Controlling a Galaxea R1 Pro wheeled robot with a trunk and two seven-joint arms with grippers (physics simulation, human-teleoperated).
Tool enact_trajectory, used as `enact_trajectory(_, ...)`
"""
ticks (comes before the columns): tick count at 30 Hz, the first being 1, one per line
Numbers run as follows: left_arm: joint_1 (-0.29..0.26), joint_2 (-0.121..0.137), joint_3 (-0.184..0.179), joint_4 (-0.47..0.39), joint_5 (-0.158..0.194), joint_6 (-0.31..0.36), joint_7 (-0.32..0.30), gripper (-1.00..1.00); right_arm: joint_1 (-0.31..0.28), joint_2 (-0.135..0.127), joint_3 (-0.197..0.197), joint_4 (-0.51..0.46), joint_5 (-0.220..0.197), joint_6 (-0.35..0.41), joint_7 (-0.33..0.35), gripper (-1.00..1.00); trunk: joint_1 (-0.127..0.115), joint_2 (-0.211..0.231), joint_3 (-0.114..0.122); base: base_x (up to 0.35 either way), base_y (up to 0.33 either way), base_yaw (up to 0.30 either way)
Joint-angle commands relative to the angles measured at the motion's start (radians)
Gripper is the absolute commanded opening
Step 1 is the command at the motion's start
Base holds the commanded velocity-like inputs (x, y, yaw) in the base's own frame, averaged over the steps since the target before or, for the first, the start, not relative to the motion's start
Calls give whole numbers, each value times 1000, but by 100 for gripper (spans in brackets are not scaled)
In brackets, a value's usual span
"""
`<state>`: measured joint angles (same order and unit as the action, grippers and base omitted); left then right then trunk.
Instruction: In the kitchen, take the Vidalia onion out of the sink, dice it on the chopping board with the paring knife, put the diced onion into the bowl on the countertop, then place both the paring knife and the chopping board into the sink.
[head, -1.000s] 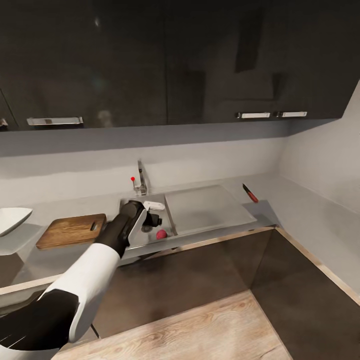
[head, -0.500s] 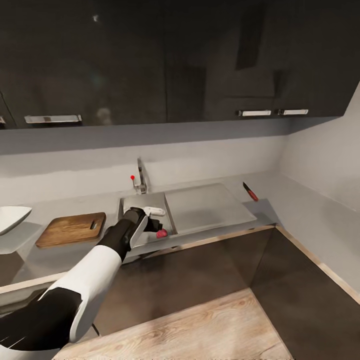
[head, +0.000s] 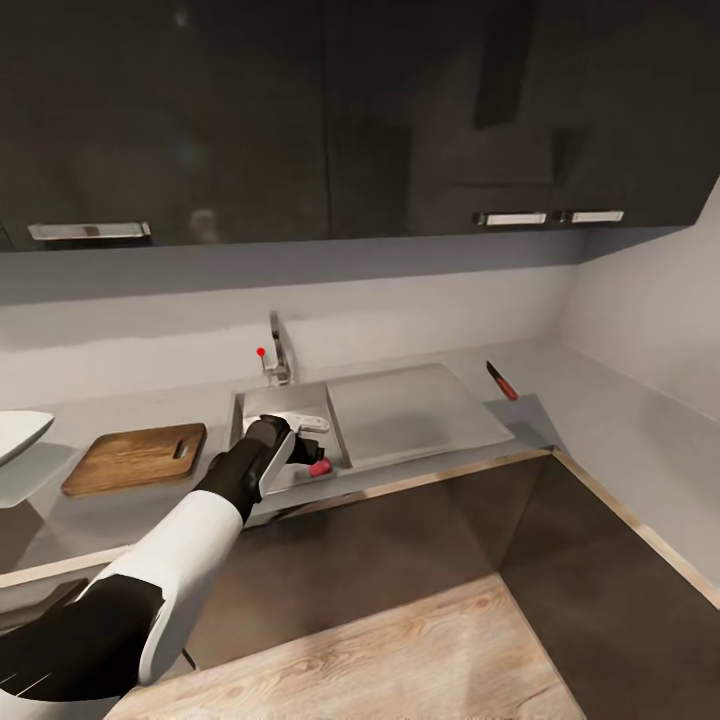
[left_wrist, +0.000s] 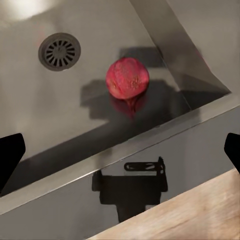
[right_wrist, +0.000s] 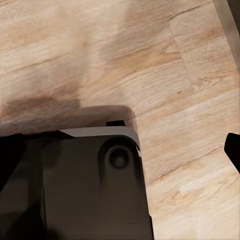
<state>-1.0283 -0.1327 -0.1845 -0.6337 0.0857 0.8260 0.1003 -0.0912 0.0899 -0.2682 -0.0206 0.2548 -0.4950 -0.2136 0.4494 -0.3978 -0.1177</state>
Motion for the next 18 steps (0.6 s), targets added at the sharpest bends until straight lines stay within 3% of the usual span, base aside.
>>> enact_trajectory(1, -1, 1, -4, -1, 9, 4, 9, 100, -1, 0, -6, 1, 11, -2, -6, 100, 1, -2, -3, 78, -2, 0)
enact_trajectory(14, -1, -1, -4, 4, 9, 4, 10, 100, -1, 1, -6, 1, 11, -2, -6, 100, 1, -2, -20, 278, 0, 0)
enact_trajectory(18, -1, -1, -4, 23, 9, 4, 9, 100, -1, 1, -6, 1, 11, -2, -6, 100, 1, -2, -25, 110, 0, 0)
